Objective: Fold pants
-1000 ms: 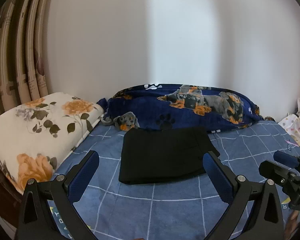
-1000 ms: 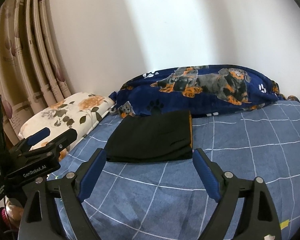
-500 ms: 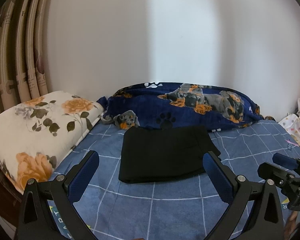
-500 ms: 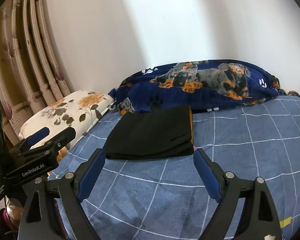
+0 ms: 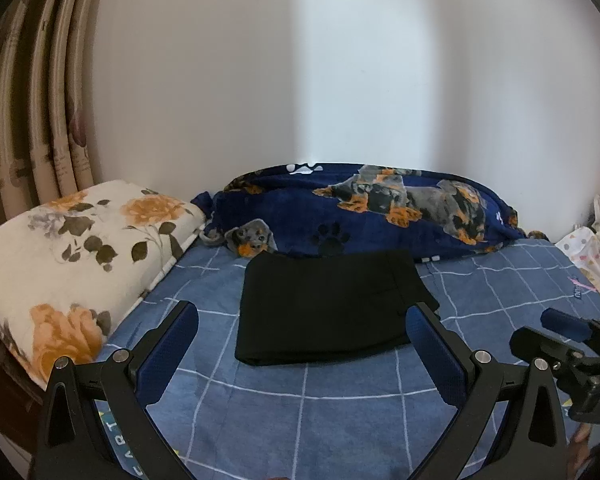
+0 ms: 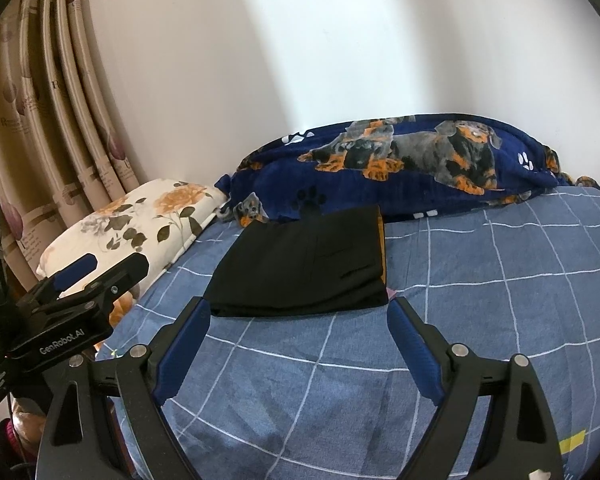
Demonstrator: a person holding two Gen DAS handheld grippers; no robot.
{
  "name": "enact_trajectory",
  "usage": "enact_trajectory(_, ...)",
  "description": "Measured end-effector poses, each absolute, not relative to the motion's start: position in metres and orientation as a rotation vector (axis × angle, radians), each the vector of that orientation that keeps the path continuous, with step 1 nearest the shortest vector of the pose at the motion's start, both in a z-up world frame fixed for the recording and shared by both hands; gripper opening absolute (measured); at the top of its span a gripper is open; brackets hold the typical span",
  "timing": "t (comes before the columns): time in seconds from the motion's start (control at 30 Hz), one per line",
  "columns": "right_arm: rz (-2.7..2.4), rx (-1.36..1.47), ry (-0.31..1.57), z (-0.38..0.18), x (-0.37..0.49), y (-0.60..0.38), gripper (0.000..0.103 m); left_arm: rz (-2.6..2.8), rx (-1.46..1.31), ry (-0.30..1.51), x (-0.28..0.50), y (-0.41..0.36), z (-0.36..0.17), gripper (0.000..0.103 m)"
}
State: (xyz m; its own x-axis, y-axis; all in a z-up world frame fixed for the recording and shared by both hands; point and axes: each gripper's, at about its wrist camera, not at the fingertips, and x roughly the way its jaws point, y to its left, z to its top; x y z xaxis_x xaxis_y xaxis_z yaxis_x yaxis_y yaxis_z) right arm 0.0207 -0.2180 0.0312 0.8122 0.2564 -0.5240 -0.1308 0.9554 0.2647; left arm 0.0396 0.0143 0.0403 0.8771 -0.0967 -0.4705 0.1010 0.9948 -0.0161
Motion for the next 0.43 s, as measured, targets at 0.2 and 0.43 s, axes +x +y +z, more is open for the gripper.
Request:
enact_trajectory(0.2, 0.217, 0.22, 0.599, 0.027, 0.022, -0.217, 0.088, -0.106, -0.005, 0.448, 0.037, 0.02, 0.044, 0.103)
enact_trajectory(0.43, 0.219, 0.214, 0.599, 0.027, 0.024, -0.217, 0.089, -0.092, 0.033, 0.402, 0.027, 0.011, 0.049, 0.103)
